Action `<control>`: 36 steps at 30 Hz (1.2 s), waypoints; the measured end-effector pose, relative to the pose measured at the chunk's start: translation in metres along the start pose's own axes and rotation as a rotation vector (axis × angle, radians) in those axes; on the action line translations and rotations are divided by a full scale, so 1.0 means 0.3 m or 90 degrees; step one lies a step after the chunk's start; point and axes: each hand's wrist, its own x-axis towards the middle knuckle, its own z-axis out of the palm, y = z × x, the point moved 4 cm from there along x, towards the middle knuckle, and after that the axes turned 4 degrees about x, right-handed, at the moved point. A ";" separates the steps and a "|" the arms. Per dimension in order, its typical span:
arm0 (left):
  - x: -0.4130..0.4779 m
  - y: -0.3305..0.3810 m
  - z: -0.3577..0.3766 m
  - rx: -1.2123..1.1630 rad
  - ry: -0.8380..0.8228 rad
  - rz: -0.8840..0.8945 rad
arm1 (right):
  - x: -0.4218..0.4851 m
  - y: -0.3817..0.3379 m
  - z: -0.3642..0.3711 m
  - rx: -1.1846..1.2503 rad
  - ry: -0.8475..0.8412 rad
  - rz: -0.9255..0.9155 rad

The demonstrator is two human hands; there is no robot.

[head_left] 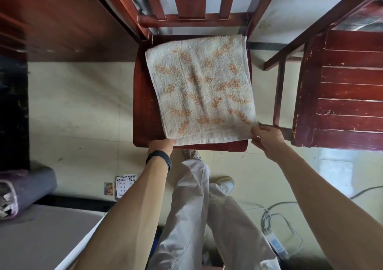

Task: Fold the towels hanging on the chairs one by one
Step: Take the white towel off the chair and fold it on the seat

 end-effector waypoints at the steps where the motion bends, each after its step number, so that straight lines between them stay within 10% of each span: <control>1: -0.013 -0.003 -0.006 -0.031 -0.016 0.006 | -0.011 0.001 -0.008 -0.013 0.001 -0.002; 16: -0.579 0.155 -0.511 -0.315 -0.227 0.140 | -0.667 -0.341 -0.192 0.105 -0.003 -0.176; 26: -0.923 0.196 -0.718 0.065 -0.132 0.453 | -1.086 -0.469 -0.289 -0.143 -0.030 -0.381; 31: -0.939 0.226 -0.774 0.368 0.113 0.704 | -1.159 -0.491 -0.271 -0.510 0.120 -0.758; 36: -0.952 0.285 -0.802 0.502 0.320 0.894 | -1.137 -0.536 -0.234 -0.652 0.180 -0.896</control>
